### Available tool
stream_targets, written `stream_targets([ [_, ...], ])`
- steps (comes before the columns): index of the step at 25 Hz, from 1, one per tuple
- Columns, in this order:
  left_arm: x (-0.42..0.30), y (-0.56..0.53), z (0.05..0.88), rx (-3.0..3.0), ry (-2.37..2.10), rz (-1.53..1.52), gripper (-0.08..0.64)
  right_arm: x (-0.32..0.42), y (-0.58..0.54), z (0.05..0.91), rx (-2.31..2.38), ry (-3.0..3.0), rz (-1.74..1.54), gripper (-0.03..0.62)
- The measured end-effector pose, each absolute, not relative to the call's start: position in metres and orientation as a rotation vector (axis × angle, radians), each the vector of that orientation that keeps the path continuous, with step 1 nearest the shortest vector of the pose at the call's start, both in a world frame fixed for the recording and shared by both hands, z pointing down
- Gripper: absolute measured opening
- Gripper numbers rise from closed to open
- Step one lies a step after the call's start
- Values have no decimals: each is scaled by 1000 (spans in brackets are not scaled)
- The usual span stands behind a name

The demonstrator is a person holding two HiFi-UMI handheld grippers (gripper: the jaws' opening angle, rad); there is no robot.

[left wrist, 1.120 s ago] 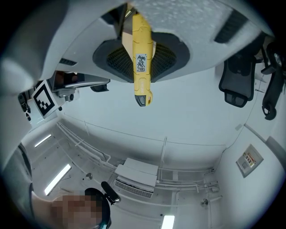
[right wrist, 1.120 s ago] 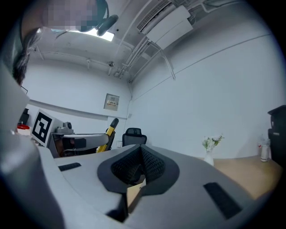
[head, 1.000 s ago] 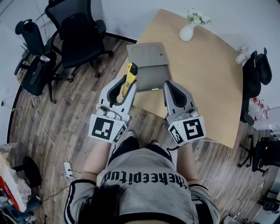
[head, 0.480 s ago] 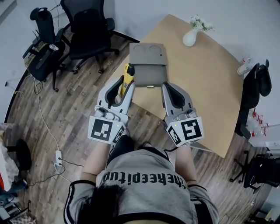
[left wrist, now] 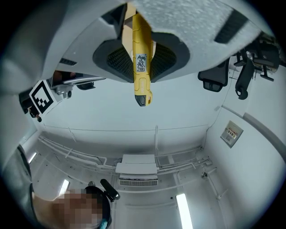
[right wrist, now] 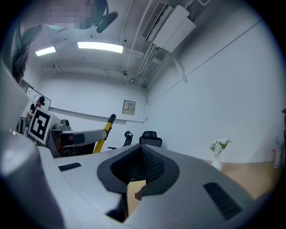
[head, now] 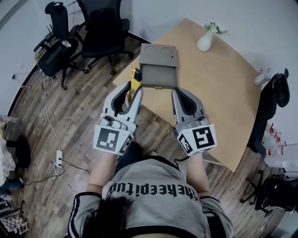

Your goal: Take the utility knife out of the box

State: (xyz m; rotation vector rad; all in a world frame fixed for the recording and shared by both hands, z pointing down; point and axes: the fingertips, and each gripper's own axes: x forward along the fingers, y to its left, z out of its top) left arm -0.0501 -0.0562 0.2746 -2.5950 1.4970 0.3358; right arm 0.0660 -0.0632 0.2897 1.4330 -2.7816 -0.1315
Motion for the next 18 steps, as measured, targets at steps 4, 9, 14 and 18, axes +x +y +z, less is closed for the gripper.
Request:
stream_targets([
  [4, -41, -38, 273, -2571, 1520, 338, 130, 74, -47, 290, 1398, -2803, -134, 5],
  [9, -35, -25, 273, -2553, 1544, 338, 130, 80, -36, 293, 1371, -2820, -115, 5],
  [14, -29, -16, 272, -2541, 1551, 341, 130, 84, -27, 292, 1348, -2837, -118, 5],
  [18, -21, -14, 271, -2538, 1548, 341, 130, 89, -24, 293, 1323, -2838, -125, 5],
])
